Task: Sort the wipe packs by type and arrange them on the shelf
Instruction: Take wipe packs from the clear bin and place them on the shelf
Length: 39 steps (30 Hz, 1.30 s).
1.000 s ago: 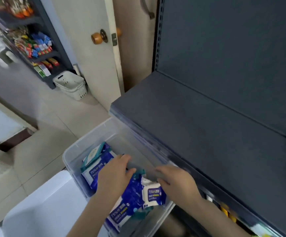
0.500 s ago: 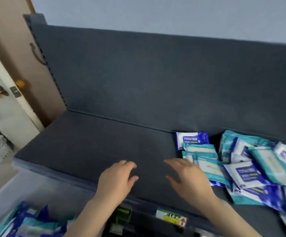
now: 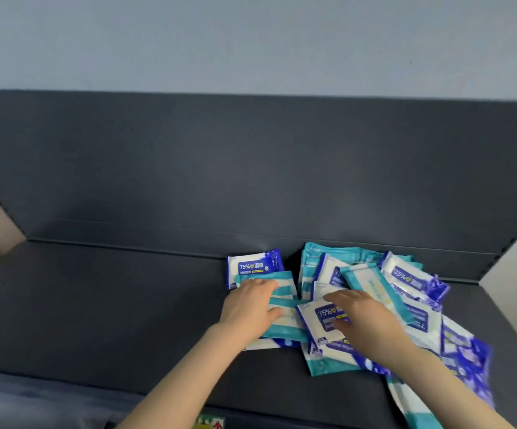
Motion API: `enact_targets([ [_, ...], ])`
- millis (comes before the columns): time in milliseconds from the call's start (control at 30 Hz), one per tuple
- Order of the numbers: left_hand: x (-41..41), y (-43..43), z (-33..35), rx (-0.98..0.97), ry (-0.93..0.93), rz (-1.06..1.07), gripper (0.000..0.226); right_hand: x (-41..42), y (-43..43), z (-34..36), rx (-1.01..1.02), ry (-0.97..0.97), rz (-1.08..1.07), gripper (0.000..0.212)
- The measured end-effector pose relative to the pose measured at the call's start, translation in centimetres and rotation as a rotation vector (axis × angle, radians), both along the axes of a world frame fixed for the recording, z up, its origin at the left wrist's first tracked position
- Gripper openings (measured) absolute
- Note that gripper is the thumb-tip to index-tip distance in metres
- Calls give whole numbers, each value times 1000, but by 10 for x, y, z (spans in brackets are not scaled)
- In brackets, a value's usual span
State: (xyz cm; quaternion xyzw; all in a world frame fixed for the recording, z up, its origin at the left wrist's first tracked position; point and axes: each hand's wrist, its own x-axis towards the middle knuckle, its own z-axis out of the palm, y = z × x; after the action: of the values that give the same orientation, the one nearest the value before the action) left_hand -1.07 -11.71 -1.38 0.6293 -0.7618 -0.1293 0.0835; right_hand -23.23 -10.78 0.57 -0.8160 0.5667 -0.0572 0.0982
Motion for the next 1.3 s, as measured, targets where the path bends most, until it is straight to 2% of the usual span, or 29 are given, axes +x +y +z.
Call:
enact_targets([
  [167,-17,-14,-13,148,-205,0,73,-22,-18,-7,49,117,163,57],
  [367,-16,-16,-18,164,-245,123,91,-22,-30,-17,28,208,254,67],
  [533,-6,-16,-16,190,-124,203,83,-24,-26,-16,63,319,194,66],
  [733,-3,-8,-15,177,-106,230,68,-19,-15,-21,63,355,109,62],
  [833,-4,-4,-11,125,-63,245,61,-13,-16,-18,39,322,66,48],
  [967,5,0,3,28,11,298,56,-6,-15,-14,59,164,5,33],
  [1133,27,9,22,-62,61,404,45,19,-19,1,52,-38,-17,39],
  [1300,52,33,30,-114,93,519,43,53,-30,17,-4,-112,73,37],
])
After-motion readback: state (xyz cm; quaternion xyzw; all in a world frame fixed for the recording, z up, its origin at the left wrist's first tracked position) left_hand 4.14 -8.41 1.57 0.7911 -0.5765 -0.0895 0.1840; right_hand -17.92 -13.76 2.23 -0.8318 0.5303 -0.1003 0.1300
